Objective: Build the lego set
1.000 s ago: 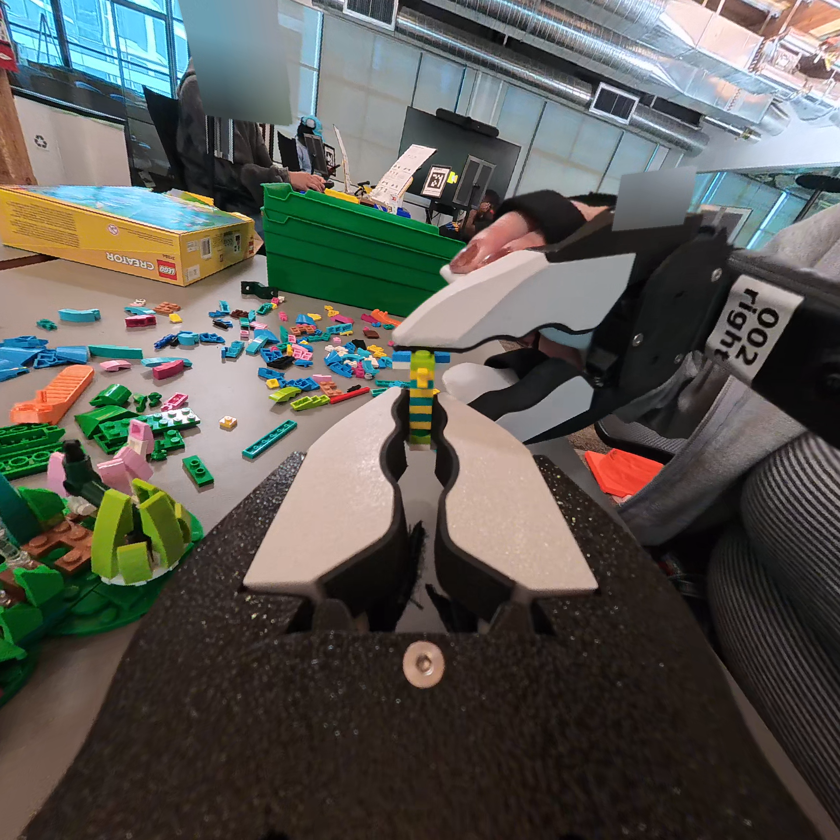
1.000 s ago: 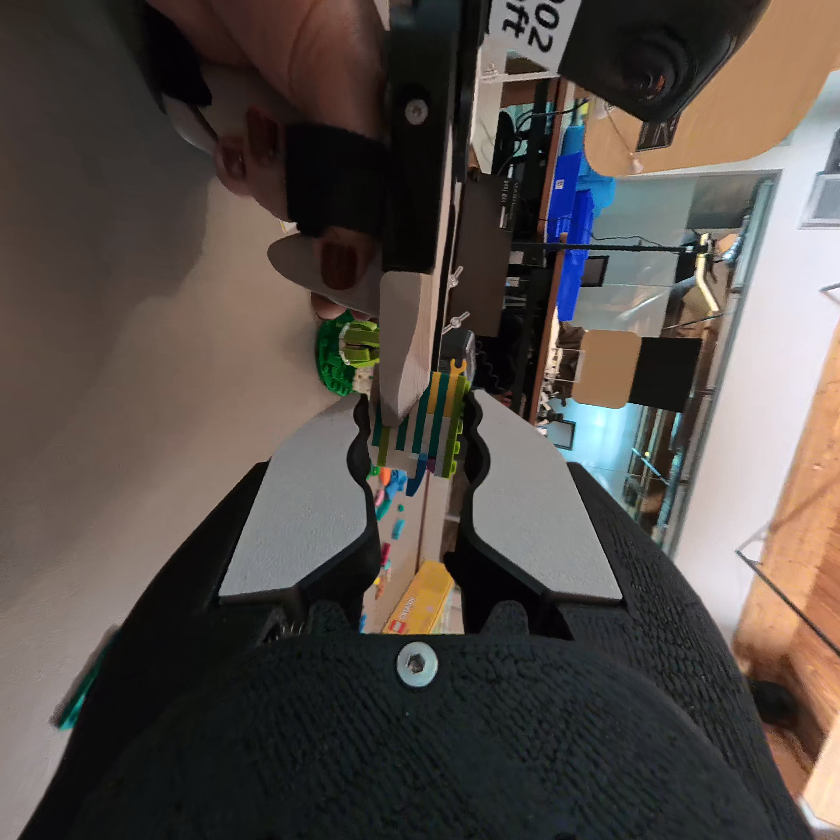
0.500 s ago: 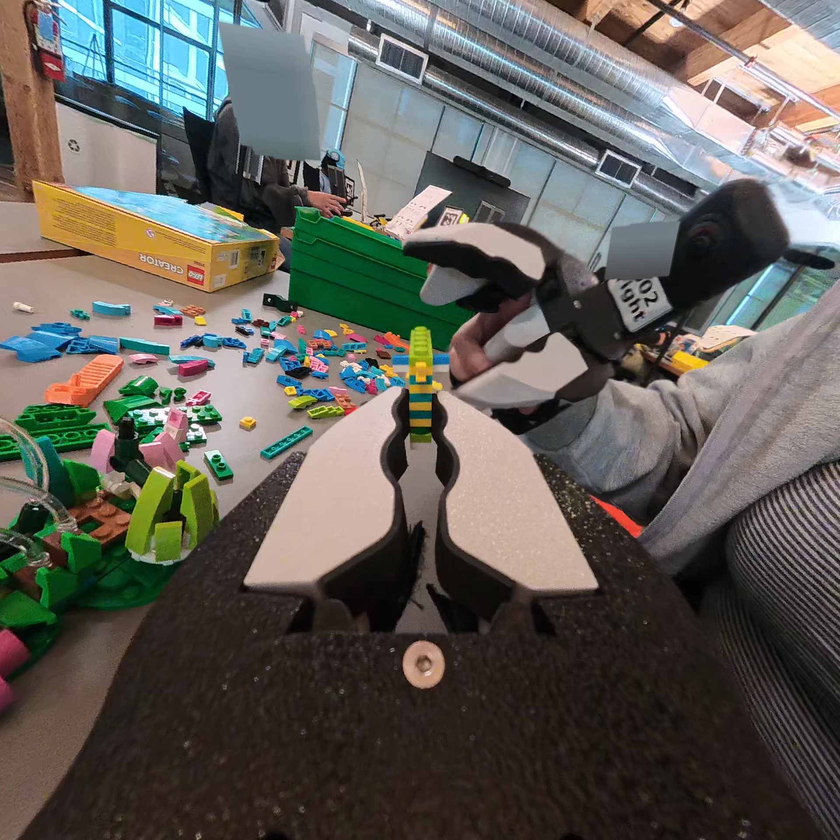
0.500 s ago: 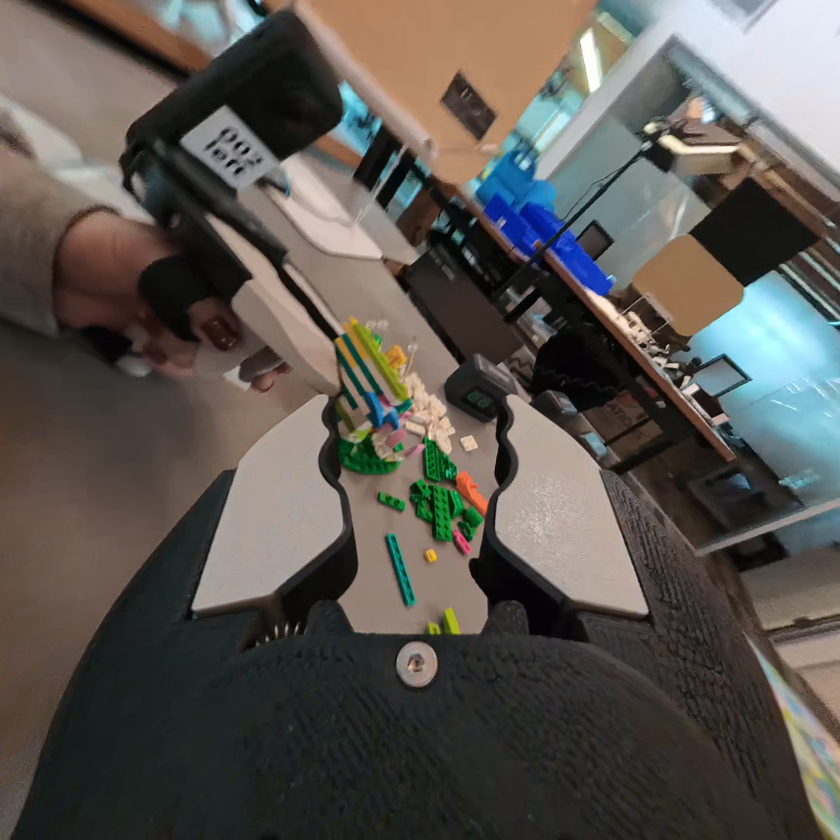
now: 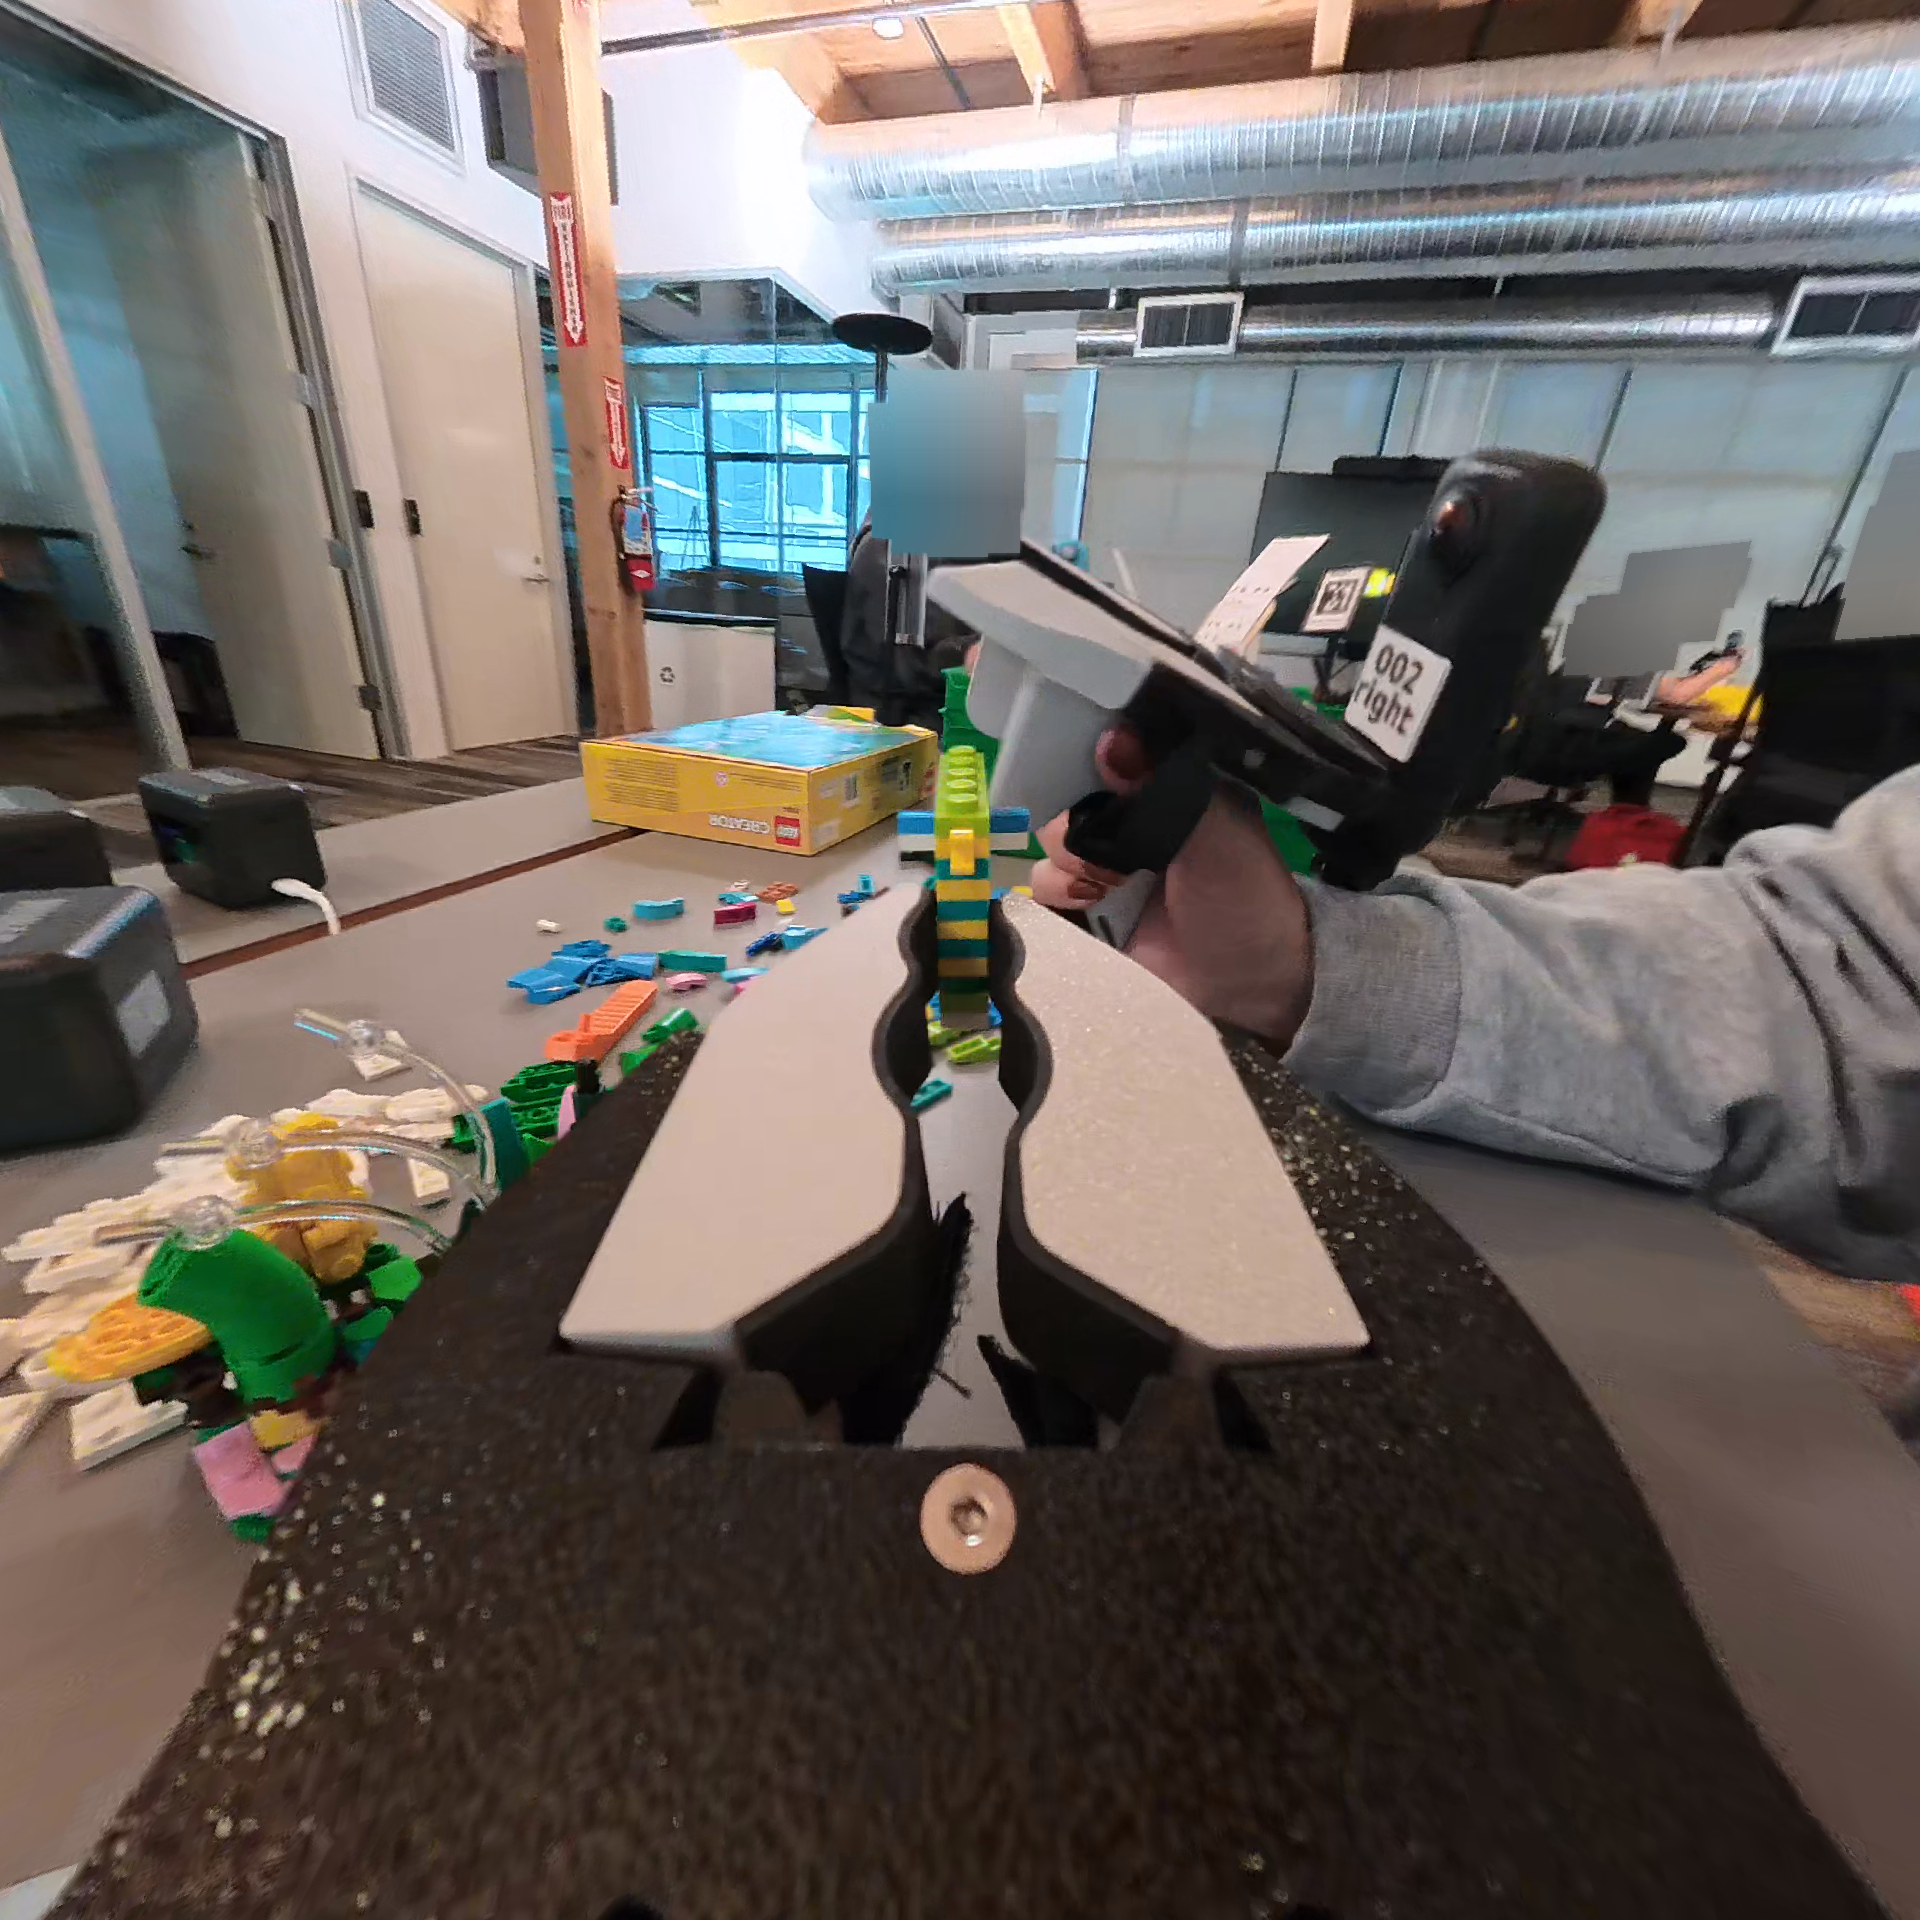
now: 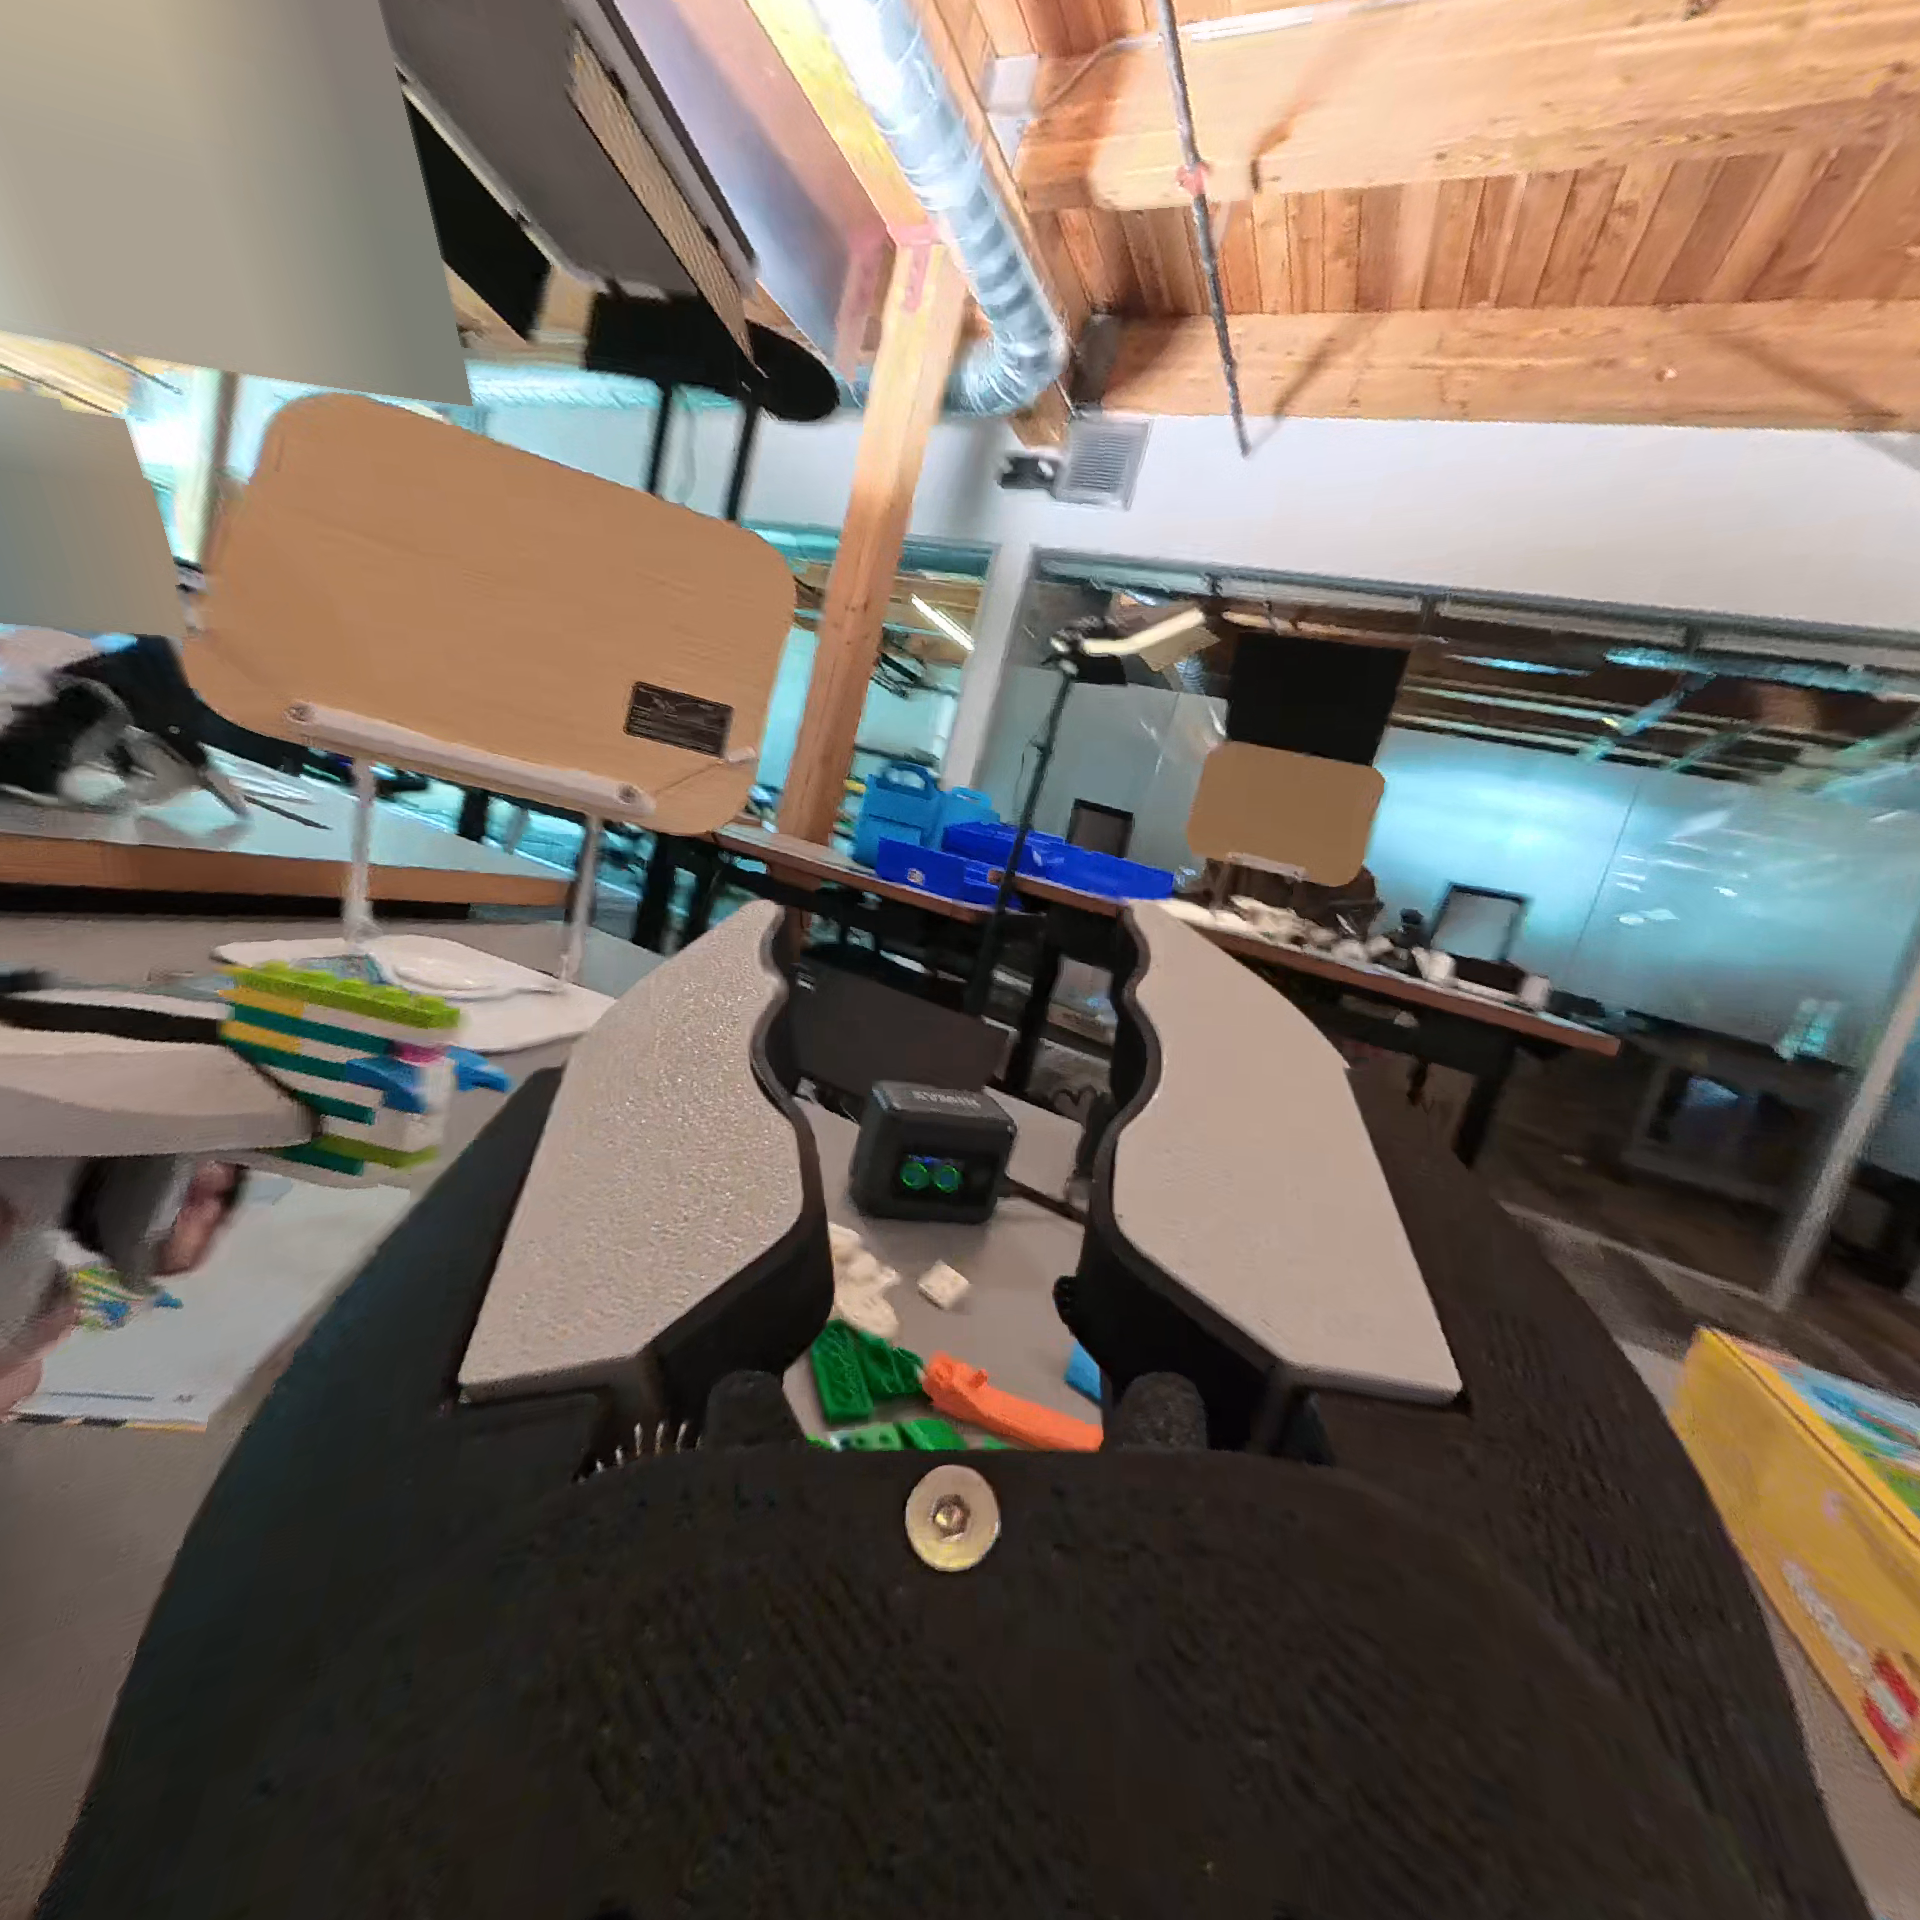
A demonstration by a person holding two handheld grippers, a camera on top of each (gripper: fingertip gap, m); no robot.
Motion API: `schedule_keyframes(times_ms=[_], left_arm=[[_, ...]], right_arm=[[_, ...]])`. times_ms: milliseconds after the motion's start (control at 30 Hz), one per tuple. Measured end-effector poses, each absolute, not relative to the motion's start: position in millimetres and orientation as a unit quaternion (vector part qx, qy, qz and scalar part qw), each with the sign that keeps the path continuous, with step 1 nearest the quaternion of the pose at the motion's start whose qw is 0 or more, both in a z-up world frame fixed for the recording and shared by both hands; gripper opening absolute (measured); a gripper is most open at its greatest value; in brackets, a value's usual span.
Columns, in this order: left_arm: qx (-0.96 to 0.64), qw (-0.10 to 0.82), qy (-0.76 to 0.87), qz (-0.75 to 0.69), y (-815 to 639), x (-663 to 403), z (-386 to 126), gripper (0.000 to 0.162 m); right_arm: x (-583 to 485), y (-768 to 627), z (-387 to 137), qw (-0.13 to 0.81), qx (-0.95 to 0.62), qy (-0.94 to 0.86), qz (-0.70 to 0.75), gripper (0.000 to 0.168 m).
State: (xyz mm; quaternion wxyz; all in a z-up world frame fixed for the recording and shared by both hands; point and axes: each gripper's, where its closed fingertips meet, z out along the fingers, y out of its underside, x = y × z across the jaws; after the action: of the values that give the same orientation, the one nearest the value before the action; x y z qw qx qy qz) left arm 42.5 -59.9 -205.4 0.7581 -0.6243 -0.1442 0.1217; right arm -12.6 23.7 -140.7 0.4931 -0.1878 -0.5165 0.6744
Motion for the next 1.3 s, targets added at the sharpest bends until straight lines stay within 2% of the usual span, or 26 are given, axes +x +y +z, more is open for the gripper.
schedule_keyframes(times_ms=[200,433,1167,1300], left_arm=[[-0.631,0.752,-0.12,0.15,-63,46,-207,0.008],[-0.651,0.739,-0.072,0.159,-55,60,-211,0.008],[-0.634,0.749,-0.105,0.163,-62,52,-207,0.008],[-0.623,0.753,-0.125,0.175,-66,46,-204,0.008]], right_arm=[[-23,65,-172,0.54,-0.245,-0.533,0.604,0.035],[-19,66,-178,0.545,-0.244,-0.537,0.596,0.032],[-13,72,-162,0.562,-0.219,-0.524,0.602,0.027],[-22,69,-174,0.515,-0.215,-0.573,0.601,0.026]])
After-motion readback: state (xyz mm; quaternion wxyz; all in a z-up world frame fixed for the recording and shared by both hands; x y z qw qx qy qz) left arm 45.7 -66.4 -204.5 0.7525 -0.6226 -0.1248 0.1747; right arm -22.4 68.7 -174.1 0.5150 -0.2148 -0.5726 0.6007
